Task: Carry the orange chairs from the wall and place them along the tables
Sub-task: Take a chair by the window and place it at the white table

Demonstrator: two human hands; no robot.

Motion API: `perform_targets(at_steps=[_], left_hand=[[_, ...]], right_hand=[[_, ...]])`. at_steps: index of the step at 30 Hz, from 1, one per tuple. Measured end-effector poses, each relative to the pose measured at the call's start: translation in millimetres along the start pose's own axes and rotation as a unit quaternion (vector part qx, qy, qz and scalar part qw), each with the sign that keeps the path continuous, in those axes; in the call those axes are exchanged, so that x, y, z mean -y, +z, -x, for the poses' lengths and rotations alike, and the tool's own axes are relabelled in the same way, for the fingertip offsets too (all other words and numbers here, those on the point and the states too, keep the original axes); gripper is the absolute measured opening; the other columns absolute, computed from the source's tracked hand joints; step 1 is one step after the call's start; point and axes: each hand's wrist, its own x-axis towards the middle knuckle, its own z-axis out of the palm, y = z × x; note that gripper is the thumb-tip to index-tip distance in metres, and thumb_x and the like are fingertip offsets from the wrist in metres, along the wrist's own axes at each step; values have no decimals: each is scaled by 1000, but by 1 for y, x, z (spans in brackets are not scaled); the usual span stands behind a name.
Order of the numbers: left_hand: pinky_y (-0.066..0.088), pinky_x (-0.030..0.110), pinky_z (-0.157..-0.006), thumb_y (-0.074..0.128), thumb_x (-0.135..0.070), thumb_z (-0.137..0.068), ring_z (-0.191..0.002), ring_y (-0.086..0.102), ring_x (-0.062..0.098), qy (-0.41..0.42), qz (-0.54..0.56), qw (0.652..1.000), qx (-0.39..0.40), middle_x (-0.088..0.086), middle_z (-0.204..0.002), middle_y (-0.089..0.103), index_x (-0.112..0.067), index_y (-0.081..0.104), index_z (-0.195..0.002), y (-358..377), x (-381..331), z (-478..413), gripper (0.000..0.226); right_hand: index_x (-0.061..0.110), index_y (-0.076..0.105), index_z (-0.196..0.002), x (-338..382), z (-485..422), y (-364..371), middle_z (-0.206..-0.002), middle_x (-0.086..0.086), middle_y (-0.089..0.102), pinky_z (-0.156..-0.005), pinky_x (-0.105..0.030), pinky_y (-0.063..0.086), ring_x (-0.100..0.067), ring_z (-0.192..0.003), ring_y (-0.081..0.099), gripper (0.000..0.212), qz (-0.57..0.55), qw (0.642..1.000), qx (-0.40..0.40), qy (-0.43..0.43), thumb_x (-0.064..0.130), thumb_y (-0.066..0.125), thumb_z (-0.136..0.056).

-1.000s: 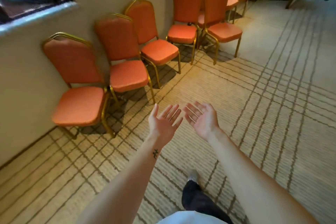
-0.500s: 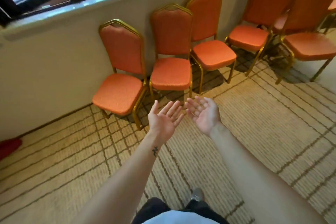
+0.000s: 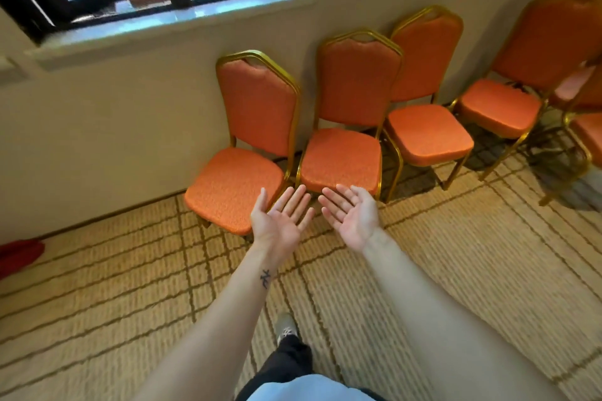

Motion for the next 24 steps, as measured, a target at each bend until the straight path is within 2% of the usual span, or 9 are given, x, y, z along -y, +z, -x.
perform_targets(at_steps=[4, 15, 24], left_hand=[[37, 52, -116, 46, -56, -99, -131, 56, 34, -1, 14, 1000, -4, 17, -131, 68, -4, 49, -143, 6, -47, -40, 68], [37, 51, -117, 46, -58, -99, -130, 58, 33, 6, -2, 1000, 14, 16, -132, 67, -6, 51, -142, 51, -128, -139, 67], [38, 51, -116, 43, -55, -101, -127, 60, 33, 43, 41, 997, -49, 15, -129, 69, -7, 51, -142, 103, -160, -261, 63]], right_hand=[[8, 56, -134, 9, -38, 48, -117, -15, 73, -91, -41, 55, -31, -107, 71, 42, 8, 1000, 7, -10, 33, 44, -101], [8, 57, -132, 61, -136, 134, -115, -15, 74, -104, -47, 50, -31, -107, 72, 40, 28, 999, 32, -19, 31, 46, -101], [9, 56, -134, 130, -287, 175, -116, -13, 74, -103, -45, 51, -29, -109, 71, 41, 75, 995, 60, 25, 31, 42, -102]])
